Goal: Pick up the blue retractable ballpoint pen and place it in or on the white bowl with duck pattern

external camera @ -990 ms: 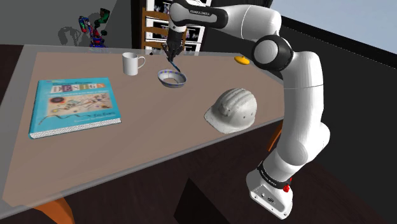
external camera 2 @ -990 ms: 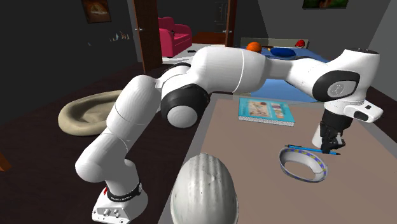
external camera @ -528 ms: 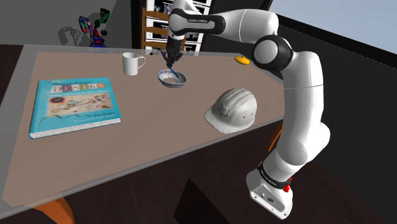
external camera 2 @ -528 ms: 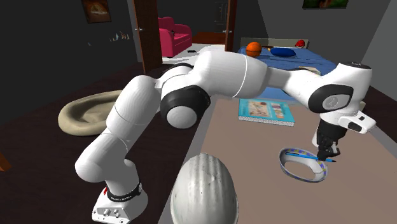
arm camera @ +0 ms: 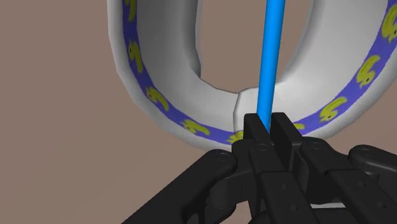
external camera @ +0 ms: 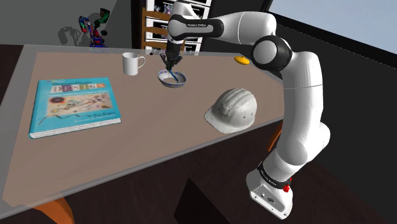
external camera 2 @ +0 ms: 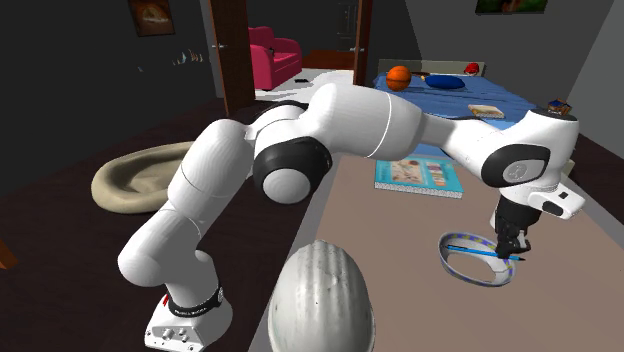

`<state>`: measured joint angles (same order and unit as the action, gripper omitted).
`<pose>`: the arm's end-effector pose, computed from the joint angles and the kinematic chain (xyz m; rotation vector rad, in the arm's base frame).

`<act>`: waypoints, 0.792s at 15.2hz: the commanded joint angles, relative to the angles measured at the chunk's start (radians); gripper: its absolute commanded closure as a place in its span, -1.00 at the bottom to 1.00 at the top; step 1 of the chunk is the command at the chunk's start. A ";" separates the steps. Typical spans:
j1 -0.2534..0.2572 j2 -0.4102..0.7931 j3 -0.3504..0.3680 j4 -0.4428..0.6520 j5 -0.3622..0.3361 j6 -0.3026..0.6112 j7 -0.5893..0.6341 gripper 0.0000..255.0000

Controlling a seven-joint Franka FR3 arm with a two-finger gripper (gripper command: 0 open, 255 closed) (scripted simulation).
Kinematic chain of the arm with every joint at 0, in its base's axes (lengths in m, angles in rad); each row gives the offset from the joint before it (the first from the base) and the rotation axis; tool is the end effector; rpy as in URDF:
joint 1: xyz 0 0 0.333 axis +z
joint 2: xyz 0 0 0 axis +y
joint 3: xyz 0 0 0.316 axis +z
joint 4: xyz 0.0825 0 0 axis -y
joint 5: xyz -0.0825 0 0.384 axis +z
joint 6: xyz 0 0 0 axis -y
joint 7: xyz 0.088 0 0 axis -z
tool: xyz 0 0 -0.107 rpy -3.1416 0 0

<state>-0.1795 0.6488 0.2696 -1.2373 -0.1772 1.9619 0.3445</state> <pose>0.7426 0.0041 0.4055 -3.0993 0.3976 -0.1514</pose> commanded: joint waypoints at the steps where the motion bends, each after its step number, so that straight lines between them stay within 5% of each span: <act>1: 0.000 0.000 0.000 0.000 0.000 0.000 0.000 1.00; 3: 0.000 0.000 0.000 0.000 0.000 0.000 0.000 1.00; 4: 0.000 0.000 0.000 0.000 0.000 0.000 0.000 -1.00; 9: 0.000 0.000 0.000 0.000 0.000 0.000 0.000 -1.00; 12: 0.002 -0.027 0.005 0.057 0.008 -0.083 -0.006 -1.00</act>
<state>-0.1798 0.6326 0.2724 -1.1959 -0.1718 1.9064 0.3379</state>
